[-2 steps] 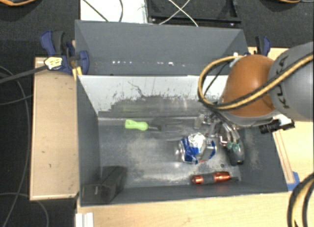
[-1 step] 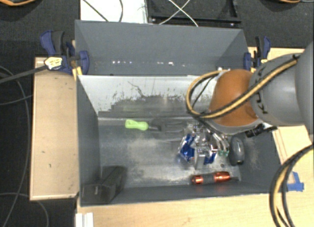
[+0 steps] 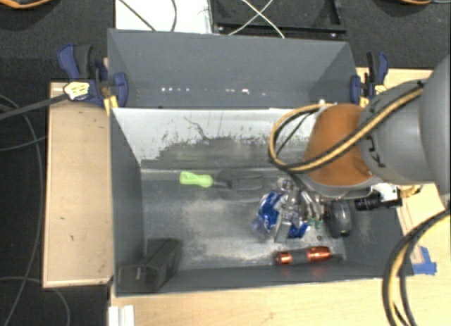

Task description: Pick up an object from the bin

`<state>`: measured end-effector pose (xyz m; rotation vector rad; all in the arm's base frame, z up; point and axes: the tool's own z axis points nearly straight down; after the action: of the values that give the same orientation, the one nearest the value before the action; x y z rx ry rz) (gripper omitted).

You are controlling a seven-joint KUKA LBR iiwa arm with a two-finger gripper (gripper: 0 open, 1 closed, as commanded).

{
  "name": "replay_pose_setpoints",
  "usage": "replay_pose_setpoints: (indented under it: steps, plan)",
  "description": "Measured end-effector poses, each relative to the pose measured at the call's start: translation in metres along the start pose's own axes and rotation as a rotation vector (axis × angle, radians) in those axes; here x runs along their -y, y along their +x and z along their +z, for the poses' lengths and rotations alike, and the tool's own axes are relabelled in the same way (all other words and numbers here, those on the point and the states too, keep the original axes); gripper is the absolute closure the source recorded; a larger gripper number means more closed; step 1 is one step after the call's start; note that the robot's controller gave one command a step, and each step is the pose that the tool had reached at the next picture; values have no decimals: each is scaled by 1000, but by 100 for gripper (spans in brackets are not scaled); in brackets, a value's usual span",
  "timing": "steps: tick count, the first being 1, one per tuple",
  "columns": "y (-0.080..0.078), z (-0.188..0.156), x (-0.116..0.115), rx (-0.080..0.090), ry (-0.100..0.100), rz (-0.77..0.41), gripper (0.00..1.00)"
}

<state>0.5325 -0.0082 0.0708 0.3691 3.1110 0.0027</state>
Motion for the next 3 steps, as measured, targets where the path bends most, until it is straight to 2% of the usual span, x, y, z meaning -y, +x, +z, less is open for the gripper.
replay_pose_setpoints:
  steps: [1, 3]
  plan:
    - [-9, -2, -4, -15, 1, -216, 100]
    - [-8, -8, -4, -21, 1, -217, 100]
